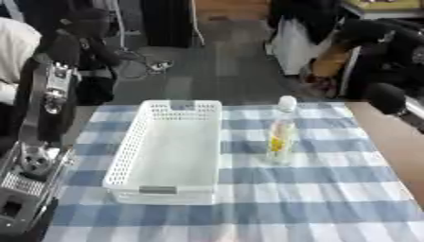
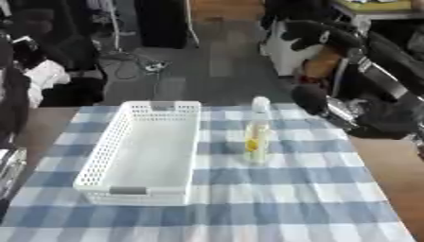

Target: Pick up objects on the table and place them in the box.

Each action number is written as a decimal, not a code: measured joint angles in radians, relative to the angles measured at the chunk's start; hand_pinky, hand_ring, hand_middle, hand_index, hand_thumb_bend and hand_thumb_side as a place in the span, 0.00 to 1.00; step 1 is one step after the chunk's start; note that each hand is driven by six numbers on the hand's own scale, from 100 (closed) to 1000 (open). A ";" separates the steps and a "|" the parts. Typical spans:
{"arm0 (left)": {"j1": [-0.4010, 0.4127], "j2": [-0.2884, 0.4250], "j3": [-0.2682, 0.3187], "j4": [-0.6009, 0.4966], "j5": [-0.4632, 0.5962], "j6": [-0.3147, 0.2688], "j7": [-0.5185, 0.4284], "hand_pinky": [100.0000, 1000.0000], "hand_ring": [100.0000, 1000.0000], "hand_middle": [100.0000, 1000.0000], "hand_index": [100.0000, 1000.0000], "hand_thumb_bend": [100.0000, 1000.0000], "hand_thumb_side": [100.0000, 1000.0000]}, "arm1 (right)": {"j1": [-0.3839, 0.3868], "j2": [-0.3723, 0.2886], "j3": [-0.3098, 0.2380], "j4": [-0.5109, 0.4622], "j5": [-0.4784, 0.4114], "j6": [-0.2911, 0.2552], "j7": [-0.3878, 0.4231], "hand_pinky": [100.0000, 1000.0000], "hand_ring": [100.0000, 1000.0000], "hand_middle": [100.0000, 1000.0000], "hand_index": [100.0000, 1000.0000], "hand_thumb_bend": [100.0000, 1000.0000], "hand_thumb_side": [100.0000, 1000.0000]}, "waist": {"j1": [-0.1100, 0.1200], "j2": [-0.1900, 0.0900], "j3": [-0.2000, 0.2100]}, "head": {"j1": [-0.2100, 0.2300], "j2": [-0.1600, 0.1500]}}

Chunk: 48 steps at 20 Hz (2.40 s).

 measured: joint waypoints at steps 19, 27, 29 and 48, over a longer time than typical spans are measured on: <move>0.006 0.000 -0.005 0.011 0.000 0.010 -0.020 0.44 0.40 0.79 0.73 0.18 0.97 | -0.158 0.112 0.059 0.424 0.212 -0.081 0.100 1.00 0.83 0.86 0.96 0.38 1.00 | 0.000 -0.006 0.006 | -0.078 0.024; 0.008 0.000 -0.008 0.018 0.000 0.018 -0.029 0.44 0.39 0.79 0.73 0.19 0.97 | -0.175 0.143 0.076 0.490 0.295 -0.150 0.152 1.00 0.85 0.88 0.97 0.38 1.00 | 0.000 -0.004 0.007 | -0.098 0.025; 0.008 0.000 -0.008 0.018 0.000 0.018 -0.029 0.44 0.39 0.79 0.73 0.19 0.97 | -0.169 0.147 0.079 0.490 0.306 -0.164 0.159 1.00 0.85 0.88 0.97 0.37 1.00 | 0.000 -0.001 0.007 | -0.096 0.025; 0.007 0.000 -0.008 0.018 0.000 0.021 -0.031 0.44 0.39 0.79 0.73 0.19 0.97 | -0.163 0.167 0.098 0.514 0.279 -0.183 0.215 1.00 0.85 0.88 0.97 0.33 1.00 | 0.000 0.002 0.010 | -0.061 0.024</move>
